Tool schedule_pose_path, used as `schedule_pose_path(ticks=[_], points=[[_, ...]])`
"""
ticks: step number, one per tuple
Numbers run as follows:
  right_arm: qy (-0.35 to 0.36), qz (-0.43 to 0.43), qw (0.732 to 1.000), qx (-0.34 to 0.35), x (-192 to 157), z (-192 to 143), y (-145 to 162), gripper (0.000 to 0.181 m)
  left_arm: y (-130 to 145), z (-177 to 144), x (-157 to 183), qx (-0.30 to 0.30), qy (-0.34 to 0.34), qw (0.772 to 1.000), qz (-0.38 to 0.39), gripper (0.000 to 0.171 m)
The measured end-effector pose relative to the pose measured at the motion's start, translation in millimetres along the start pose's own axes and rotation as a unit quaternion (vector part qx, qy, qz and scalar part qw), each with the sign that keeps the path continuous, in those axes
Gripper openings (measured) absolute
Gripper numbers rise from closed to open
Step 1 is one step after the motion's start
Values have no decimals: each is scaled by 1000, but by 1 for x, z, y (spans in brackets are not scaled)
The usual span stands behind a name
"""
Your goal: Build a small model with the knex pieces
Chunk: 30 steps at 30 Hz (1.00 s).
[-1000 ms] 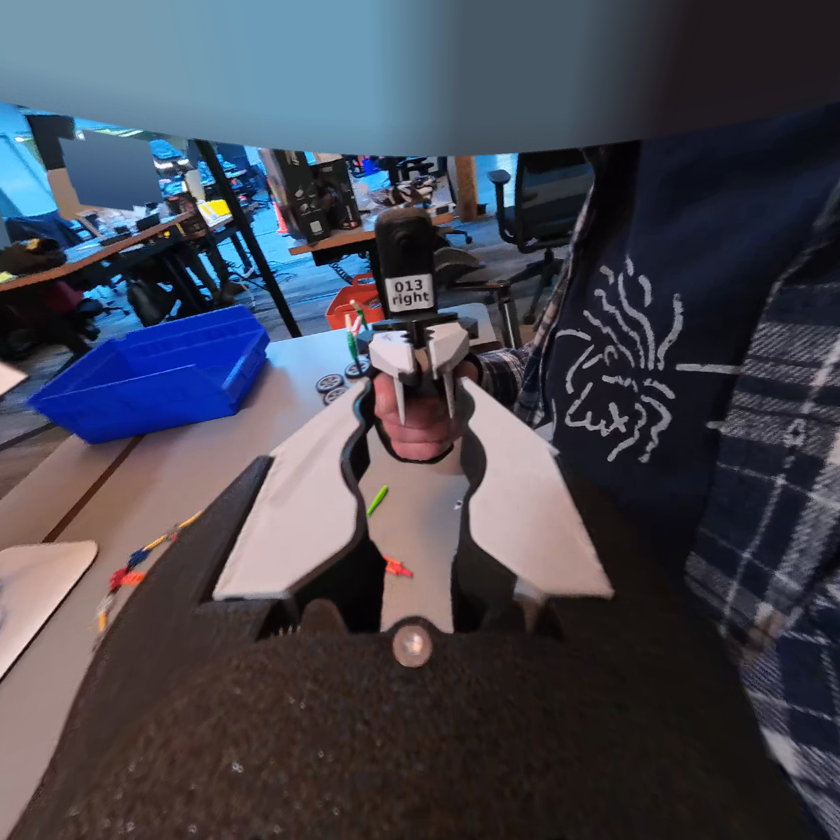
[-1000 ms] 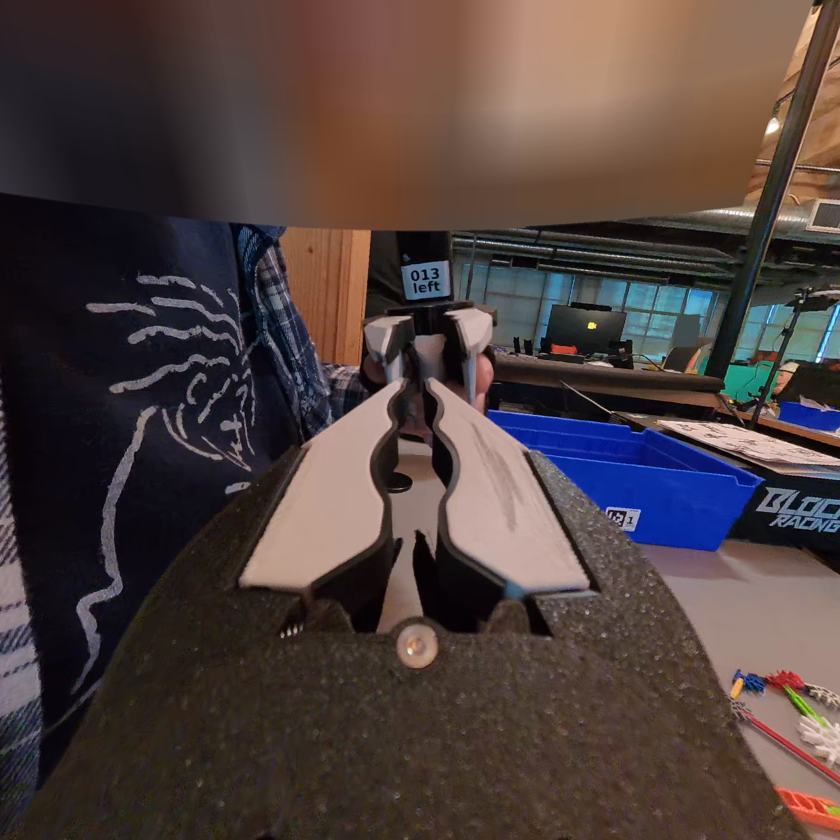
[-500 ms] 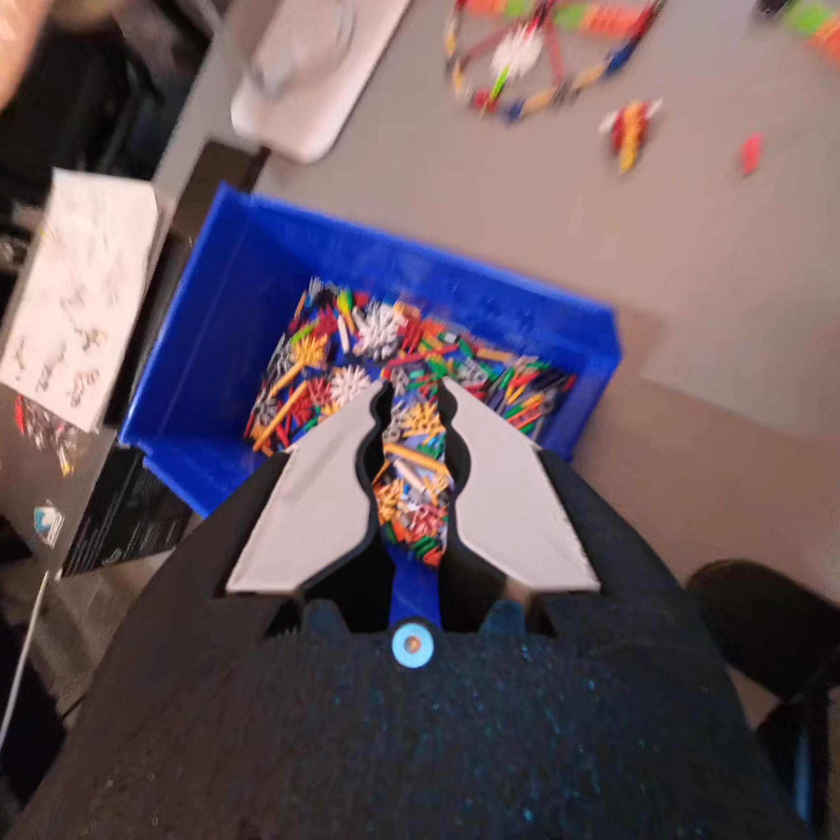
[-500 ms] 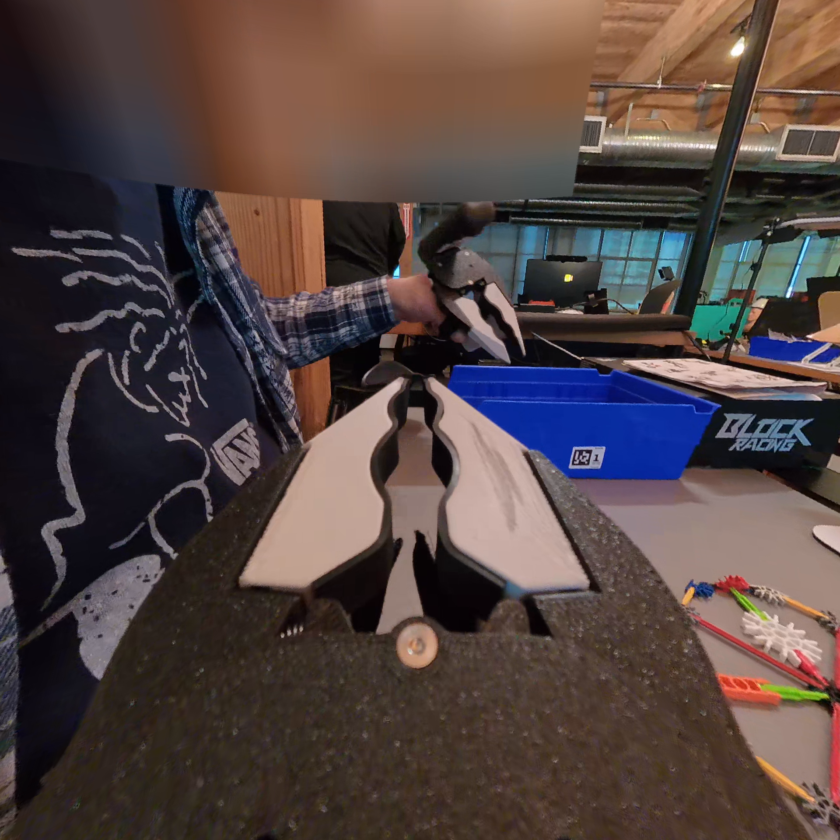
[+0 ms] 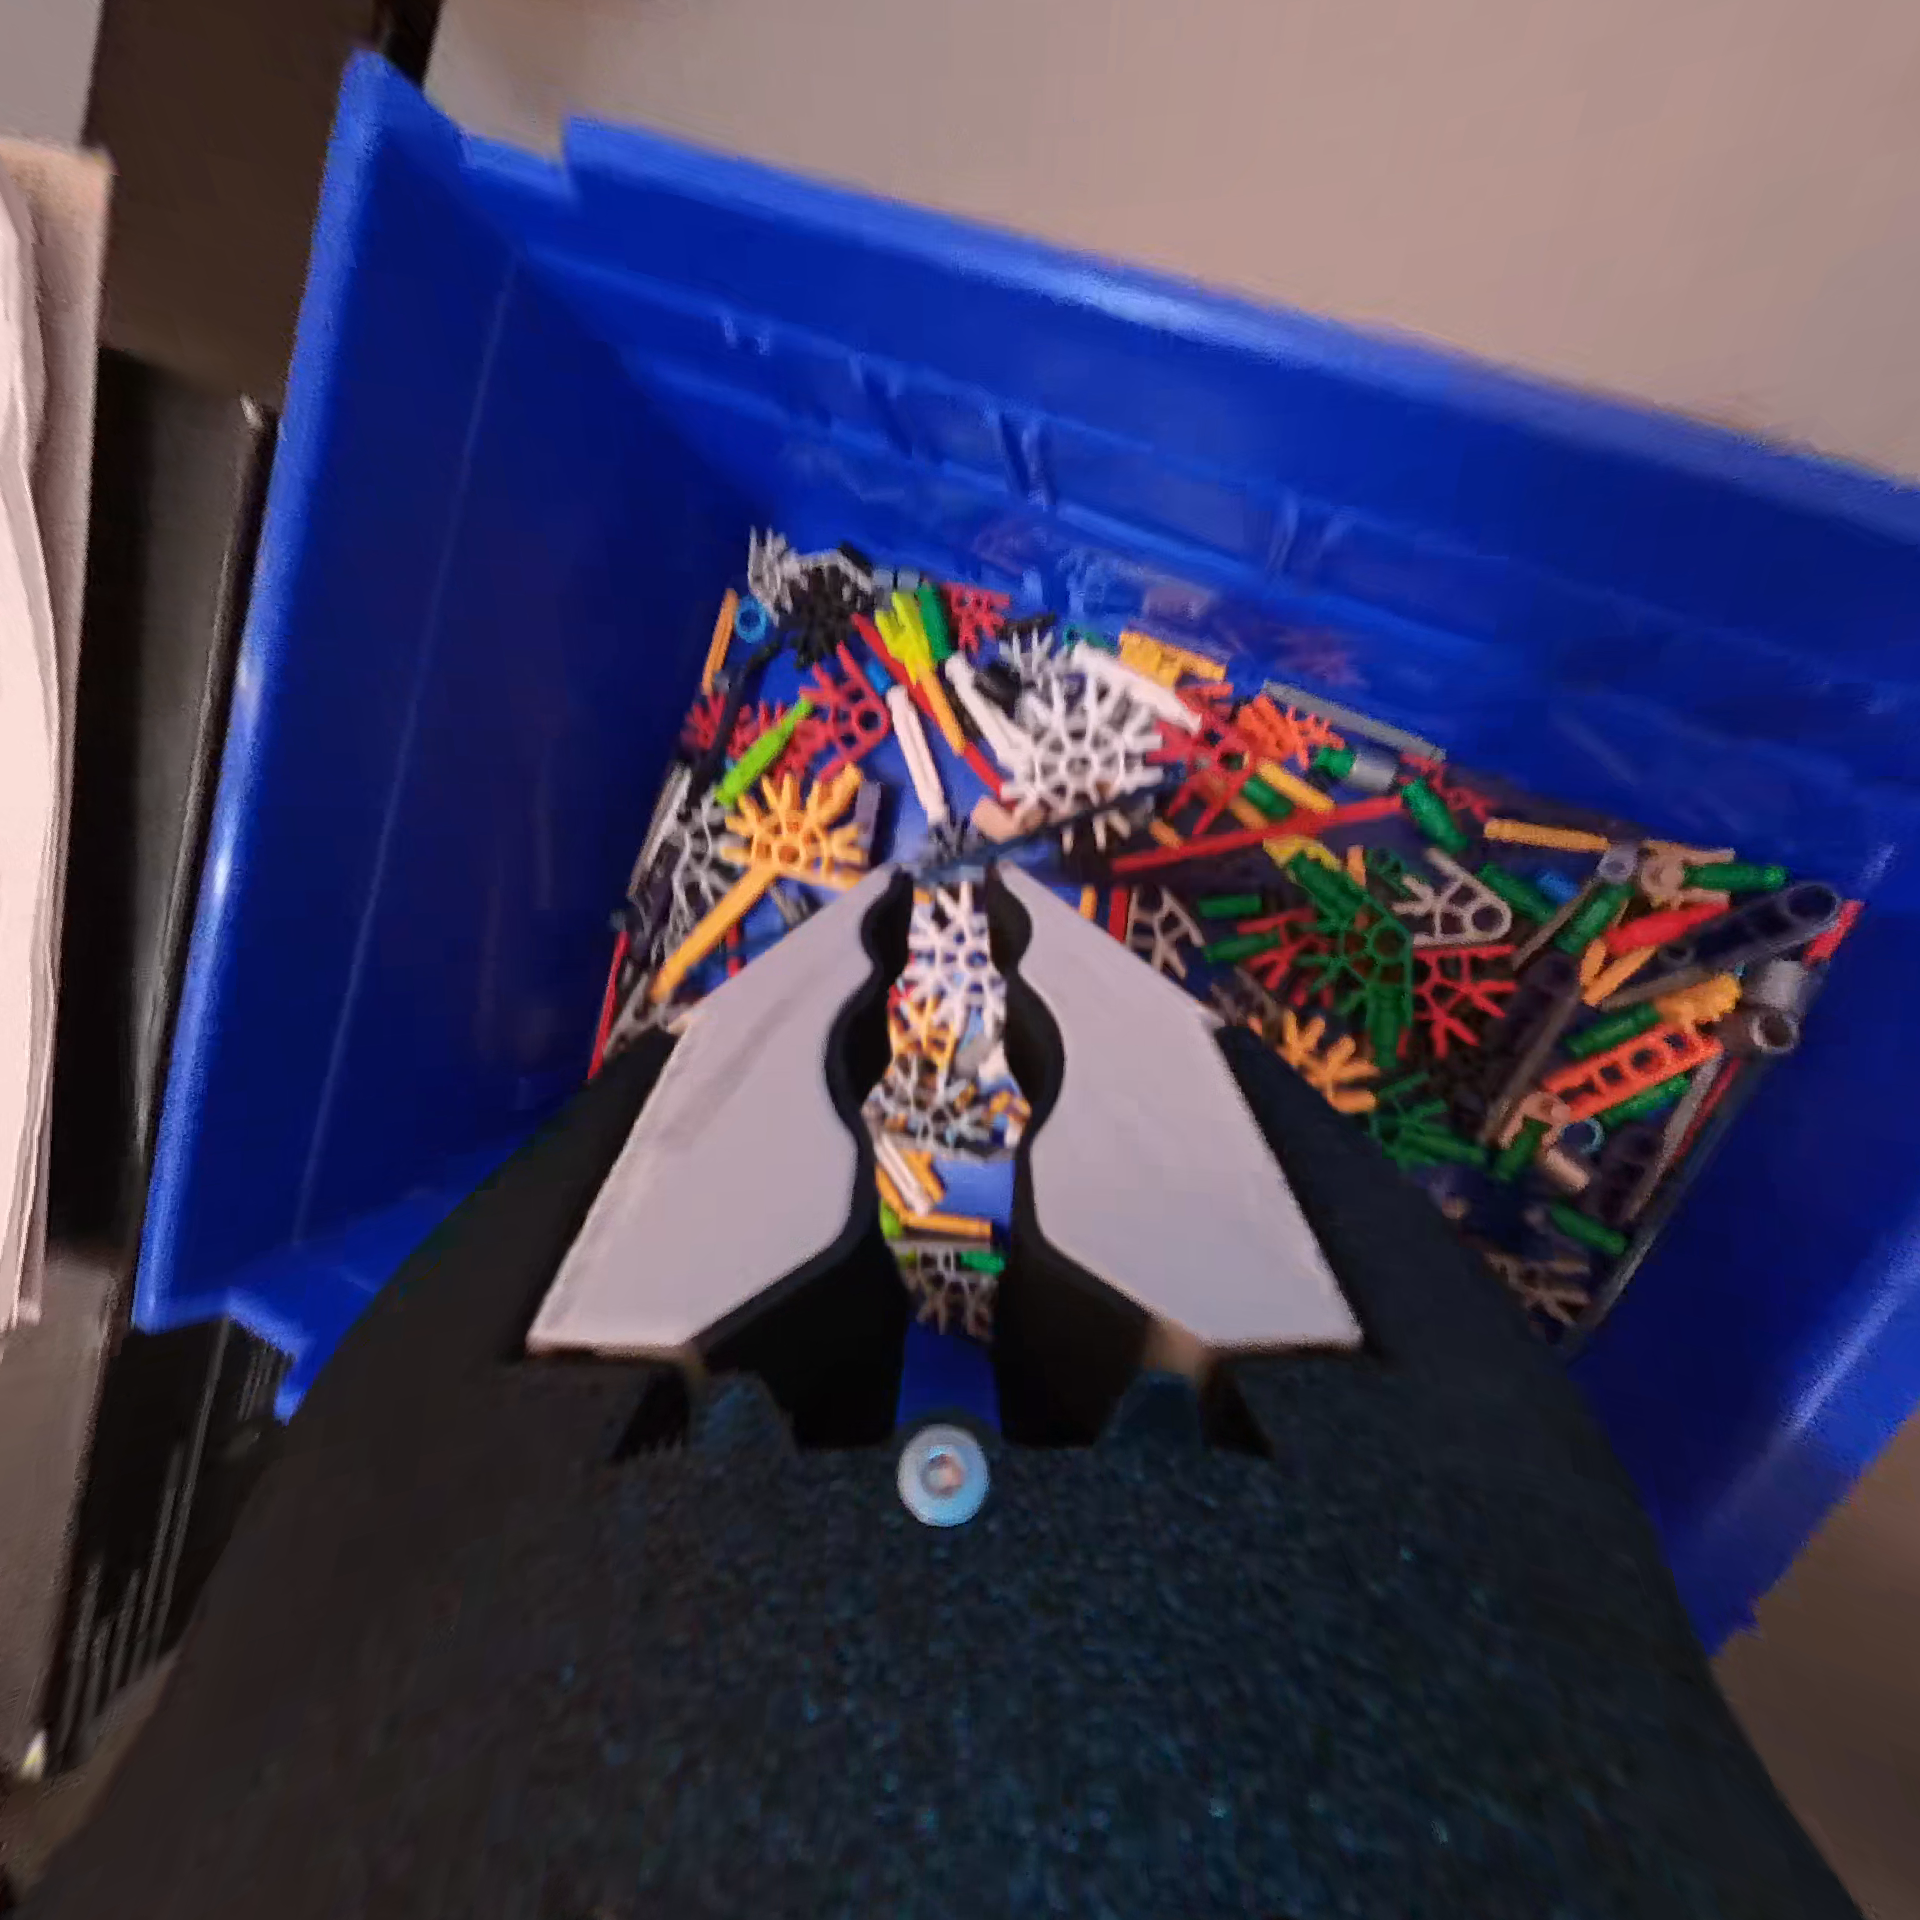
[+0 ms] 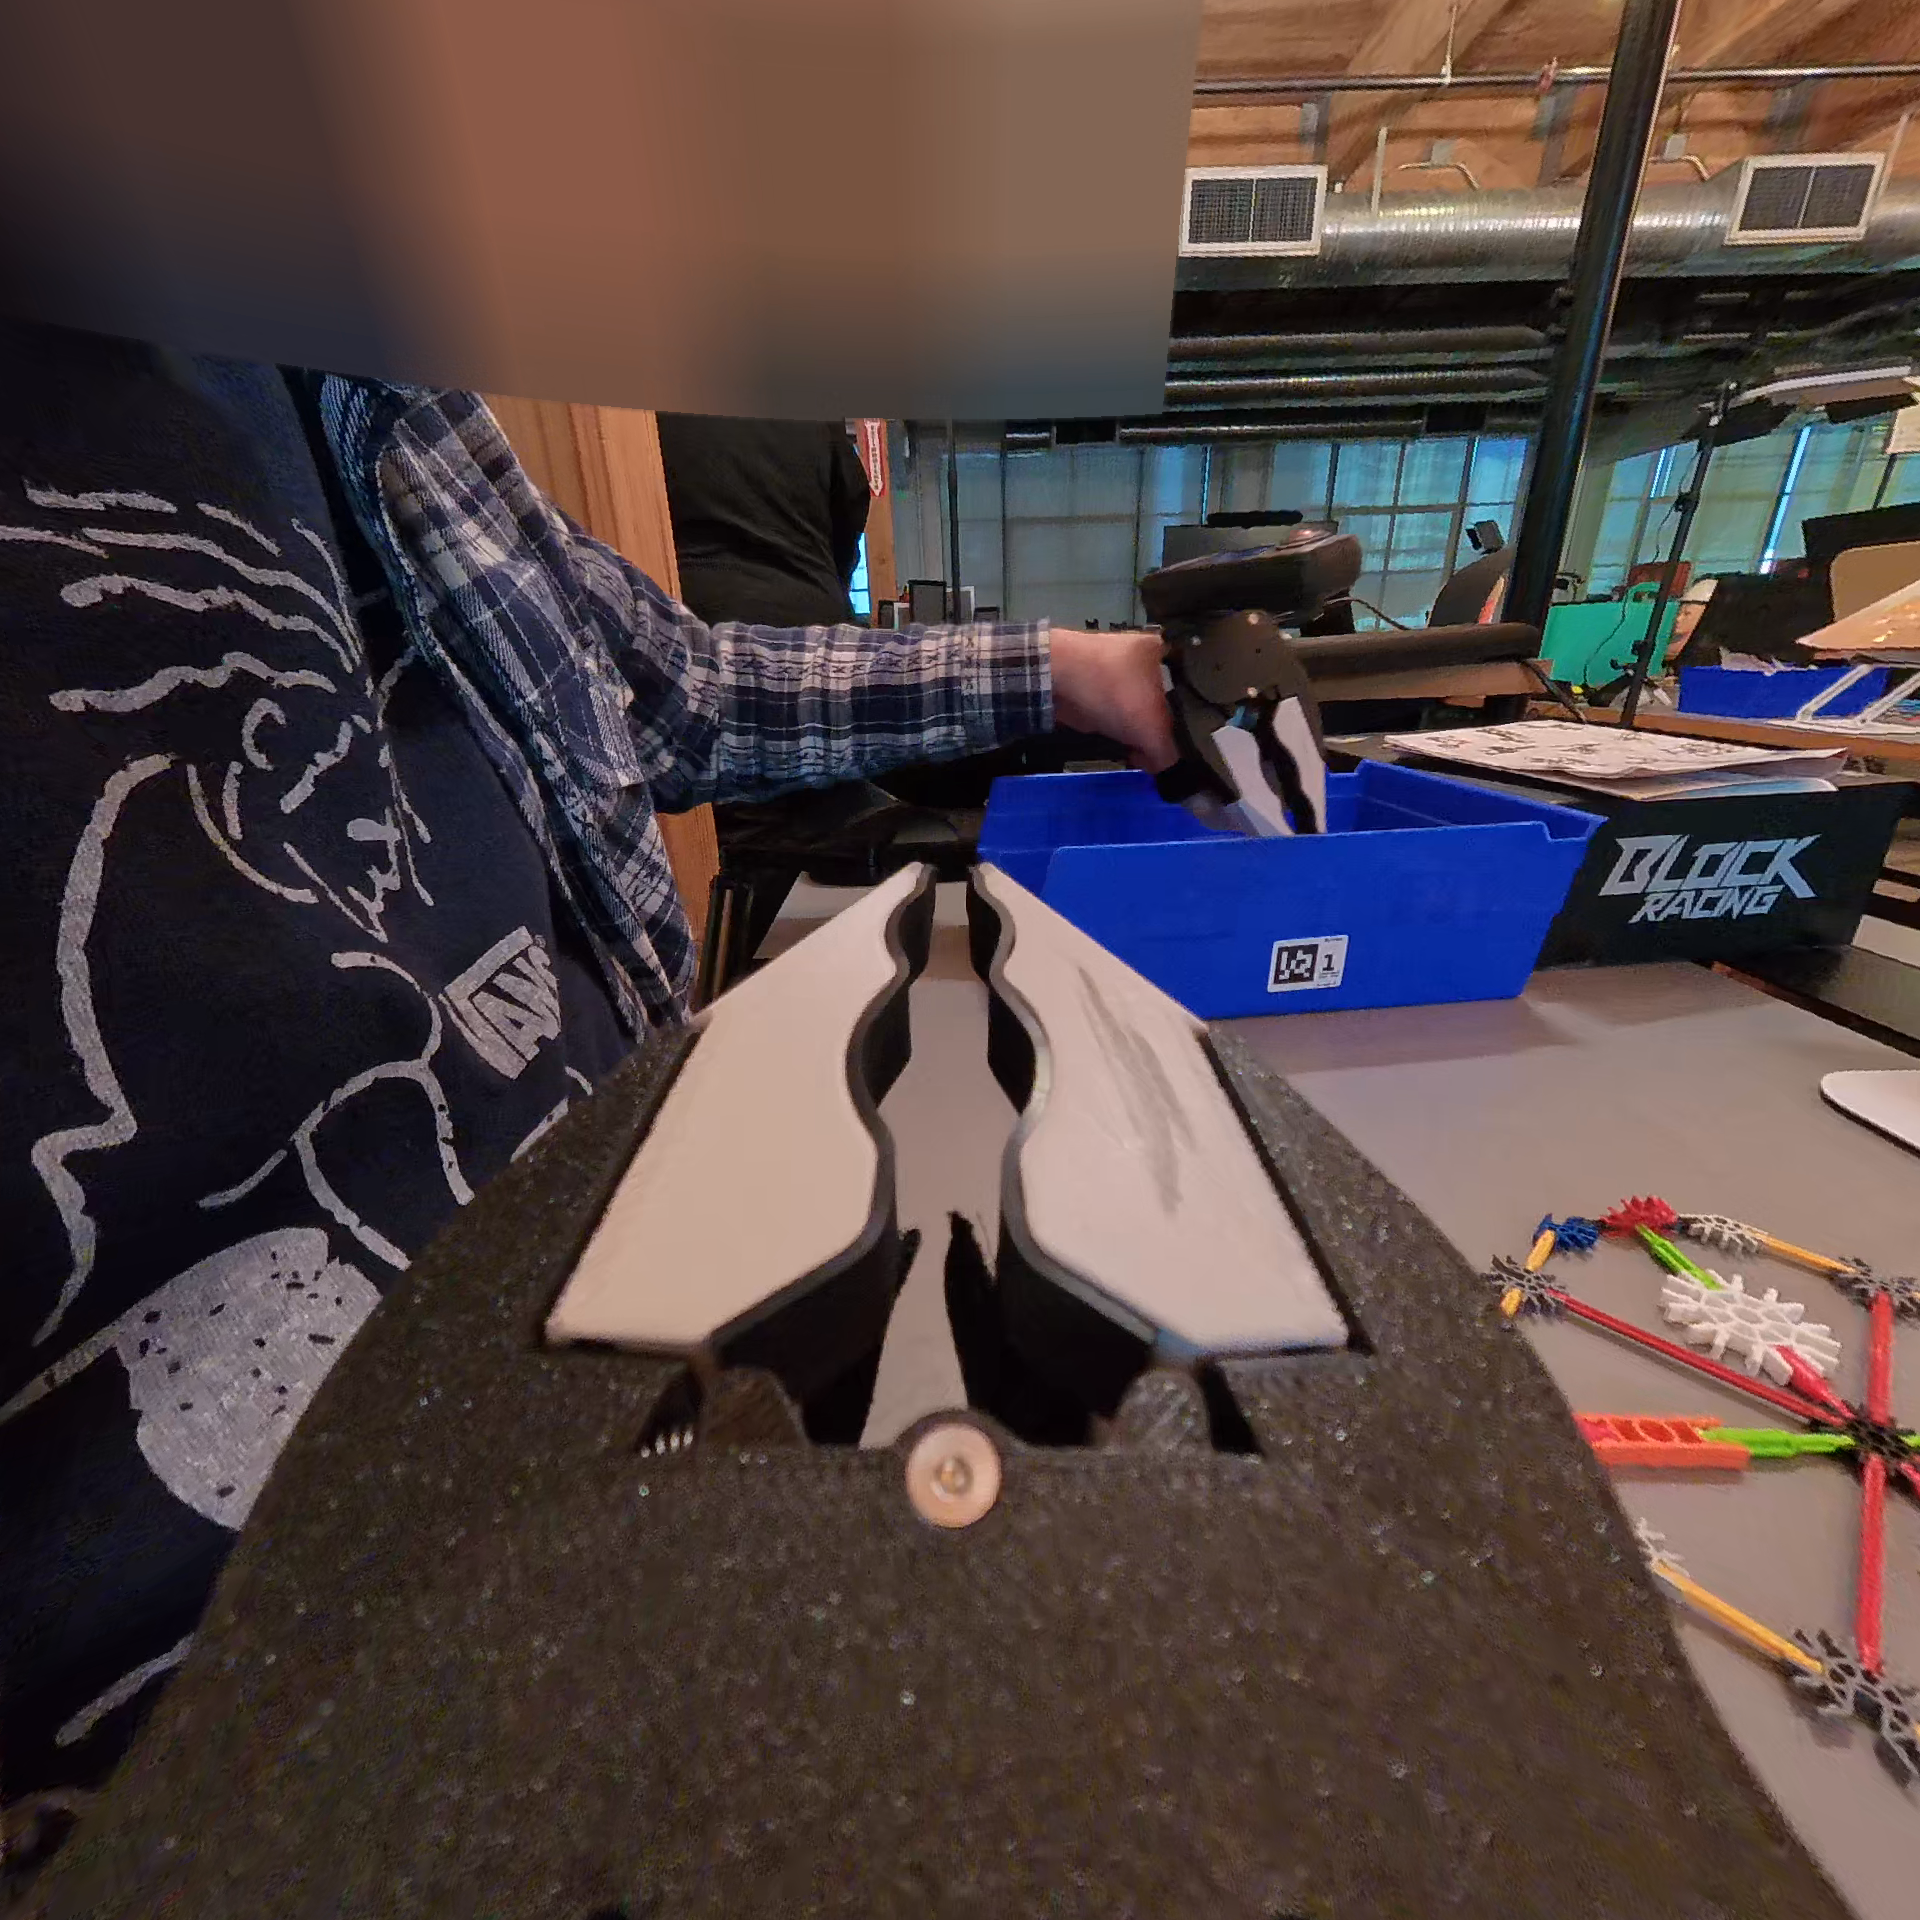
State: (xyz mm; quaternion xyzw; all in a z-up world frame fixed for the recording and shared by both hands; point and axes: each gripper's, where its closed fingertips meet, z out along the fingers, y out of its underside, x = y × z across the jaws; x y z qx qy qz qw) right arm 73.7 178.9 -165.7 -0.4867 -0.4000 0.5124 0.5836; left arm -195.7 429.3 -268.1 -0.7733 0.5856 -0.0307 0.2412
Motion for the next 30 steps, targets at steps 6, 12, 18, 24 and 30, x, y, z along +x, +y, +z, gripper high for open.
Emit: schedule_pose_path(ticks=[6, 12, 18, 24, 30], points=[[1, 6, 1000, -5, 3, 1, 5, 5, -21, 30, -2, -4, 41, 999, -11, 11], [8, 5, 1000, -7, 4, 1, 5, 5, -12, 37, 18, -37, 106, 994, -9, 8], [8, 6, 1000, -10, 5, 2, 7, 5, -7, 11, 55, -12, 176, 982, 65, 10], [9, 5, 1000, -11, 6, 3, 8, 5, -1, 23, 85, -27, 178, 970, 165, 12], [12, 6, 1000, -9, 7, 1, 7, 5, 2, 34, 88, -44, 172, 965, 192, 10]])
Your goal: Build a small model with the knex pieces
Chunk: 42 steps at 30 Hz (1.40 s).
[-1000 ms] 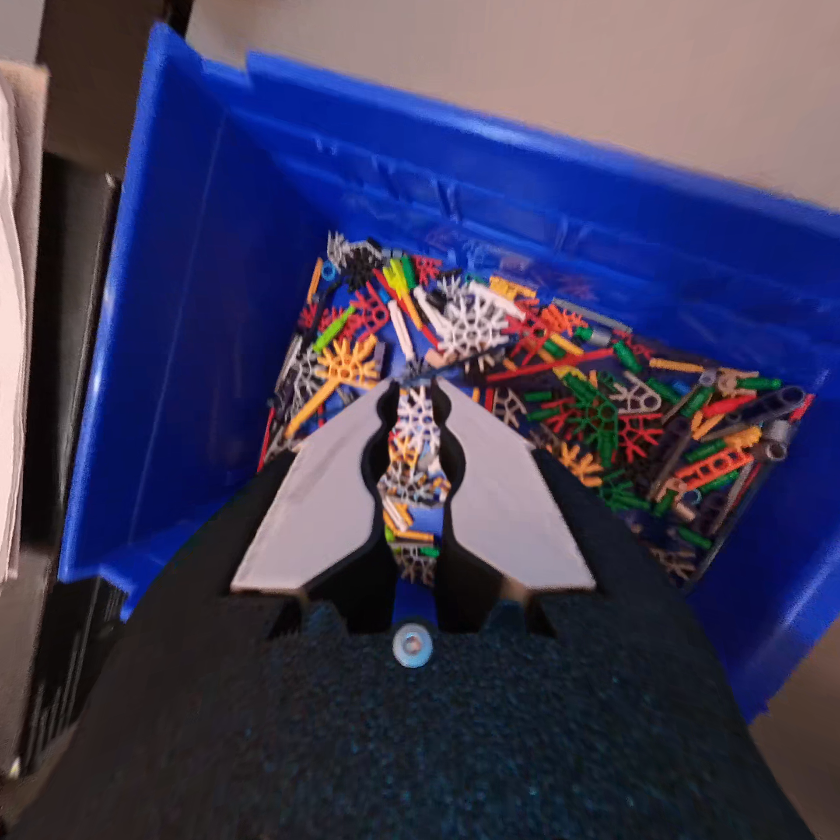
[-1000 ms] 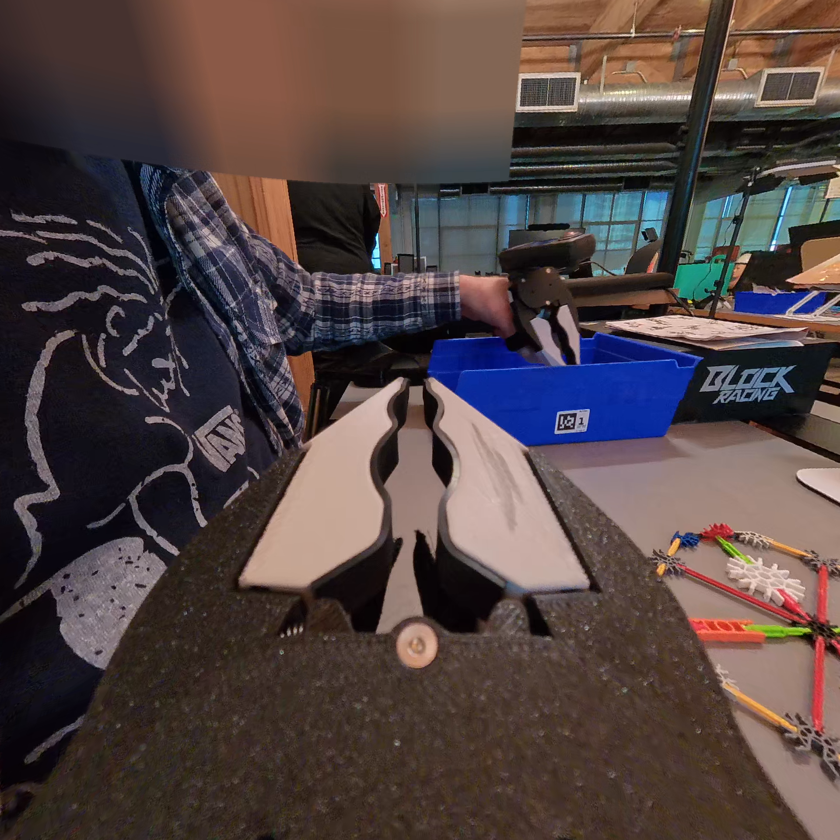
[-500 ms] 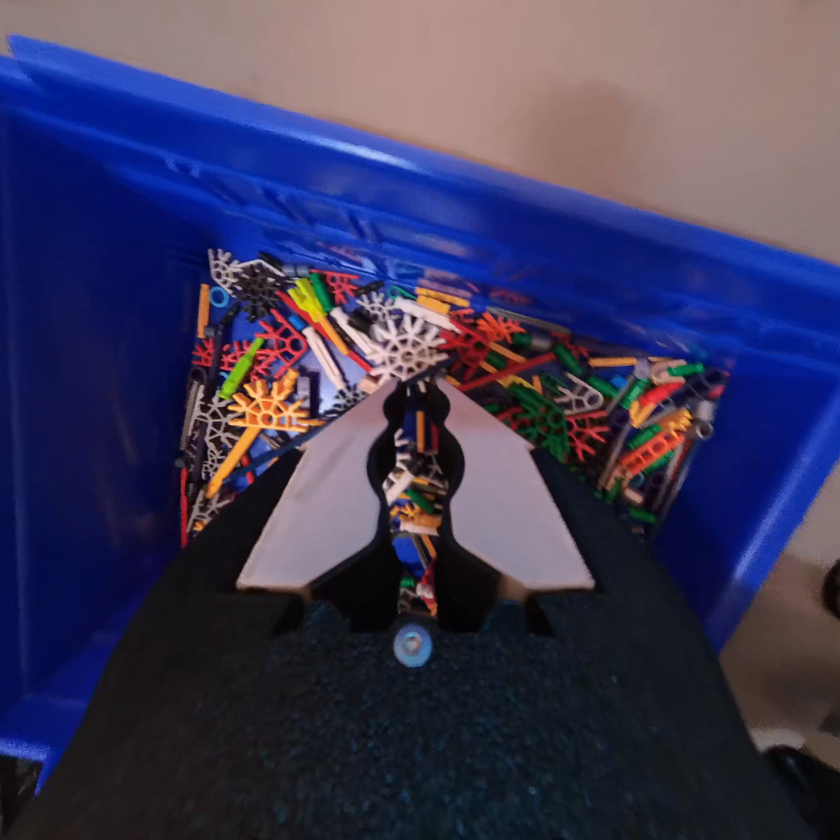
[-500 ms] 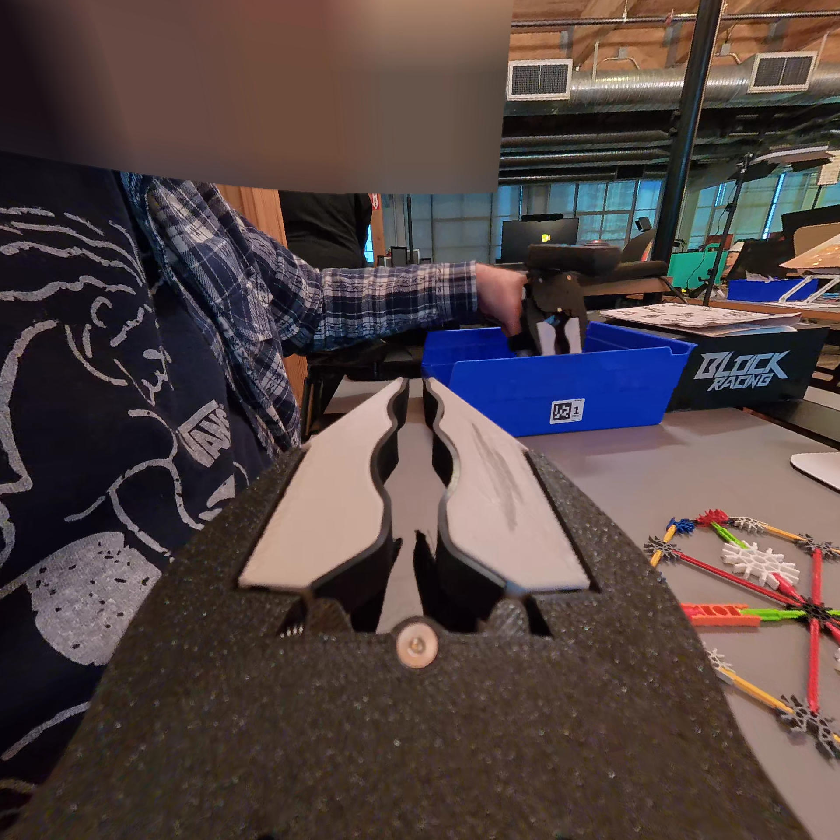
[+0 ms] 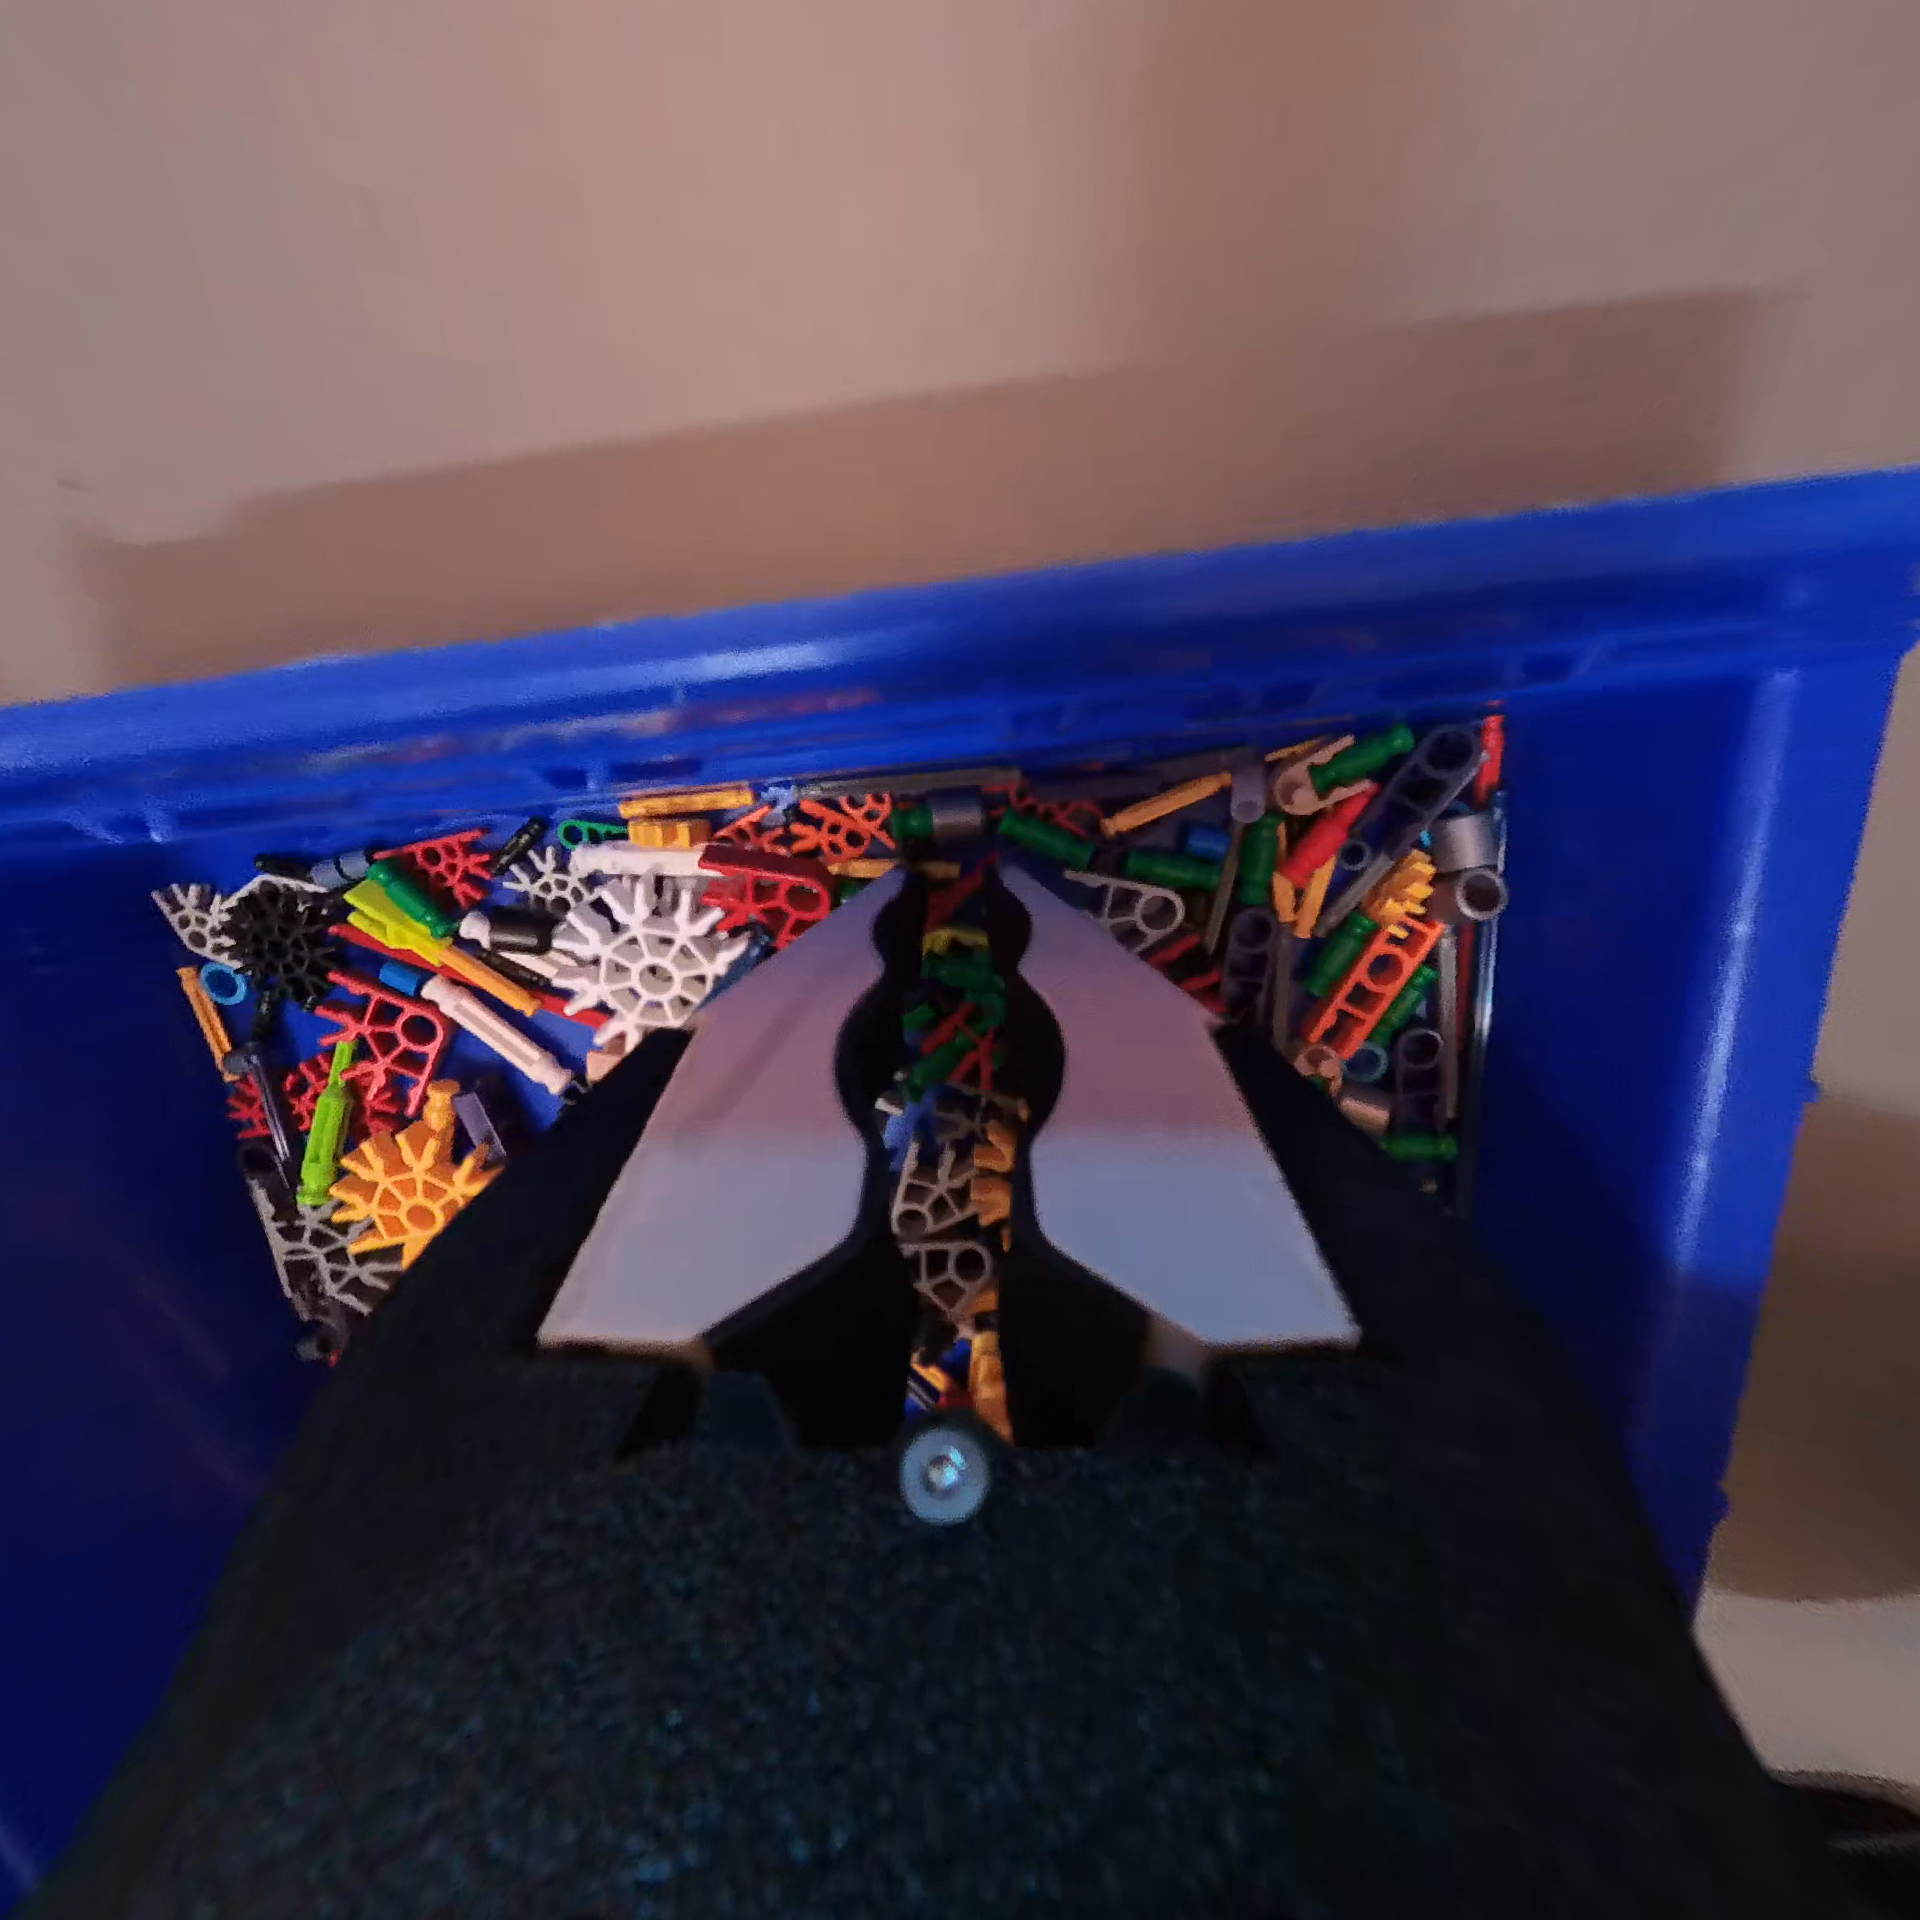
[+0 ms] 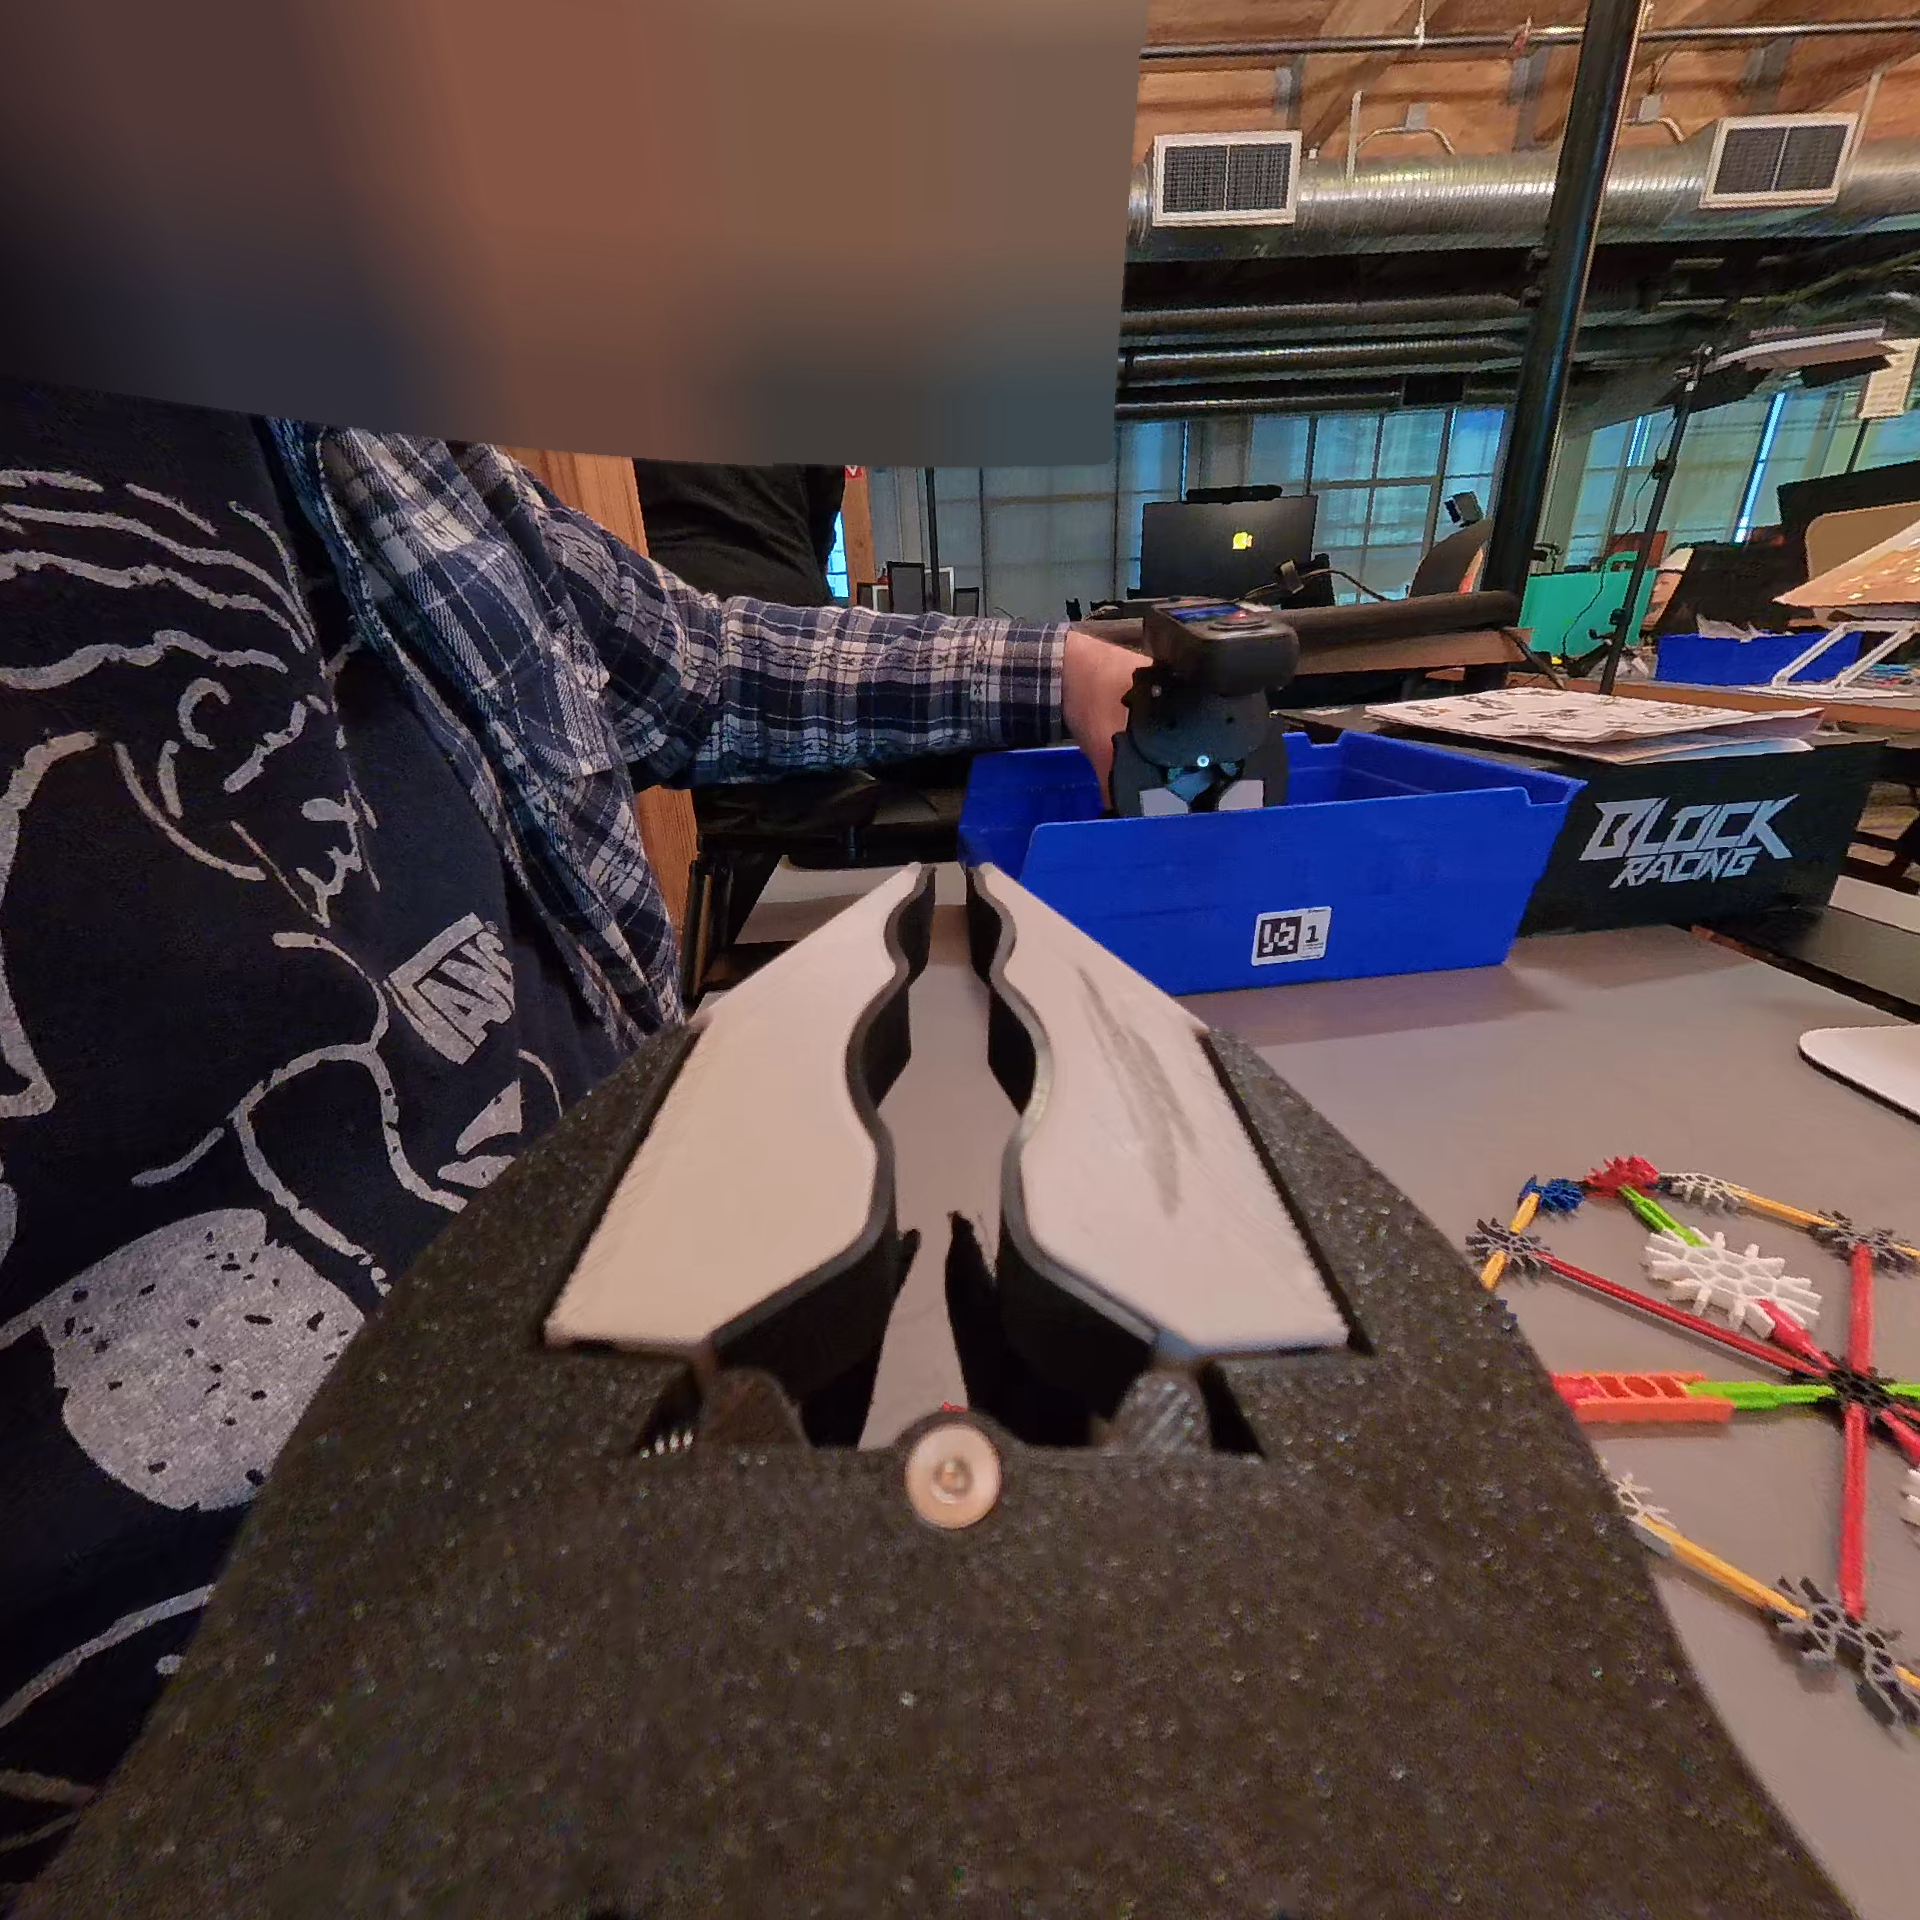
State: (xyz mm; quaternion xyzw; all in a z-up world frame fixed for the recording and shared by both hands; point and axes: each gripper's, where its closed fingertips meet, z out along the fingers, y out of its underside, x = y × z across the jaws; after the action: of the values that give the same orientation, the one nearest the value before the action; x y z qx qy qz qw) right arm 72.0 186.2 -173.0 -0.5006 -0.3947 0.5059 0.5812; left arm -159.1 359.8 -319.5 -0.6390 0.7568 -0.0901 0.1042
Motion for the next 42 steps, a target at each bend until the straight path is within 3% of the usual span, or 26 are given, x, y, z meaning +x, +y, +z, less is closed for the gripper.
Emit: schedule_pose_path(ticks=[9, 17, 25, 29, 32, 37, 40, 42], points=[[0, -2, 1000, 4, 0, -2, -2, 5, 10, -8, 3, 13, -11, 1000, -16, 0], [-1, -5, 1000, 7, -2, -2, -4, 5, -11, -56, -10, 160, -41, 984, -72, 1], [9, -20, 1000, 3, -6, -1, -13, 9, -34, -104, -9, 246, -79, 962, -92, 1], [34, -35, 999, -7, -4, -5, -21, 12, -78, -144, 2, 290, -127, 946, -74, 1], [68, -42, 996, -30, 2, -13, -21, 14, -128, -145, 24, 287, -135, 948, -31, 1], [116, -66, 990, -49, 6, -35, -25, 15, -221, -99, 78, 293, -72, 952, 52, 0], [145, -72, 985, -61, 8, -52, -23, 15, -260, -57, 99, 282, -56, 953, 95, 1], [165, -75, 981, -75, 10, -63, -16, 14, -277, -30, 105, 263, -82, 952, 137, 0]])
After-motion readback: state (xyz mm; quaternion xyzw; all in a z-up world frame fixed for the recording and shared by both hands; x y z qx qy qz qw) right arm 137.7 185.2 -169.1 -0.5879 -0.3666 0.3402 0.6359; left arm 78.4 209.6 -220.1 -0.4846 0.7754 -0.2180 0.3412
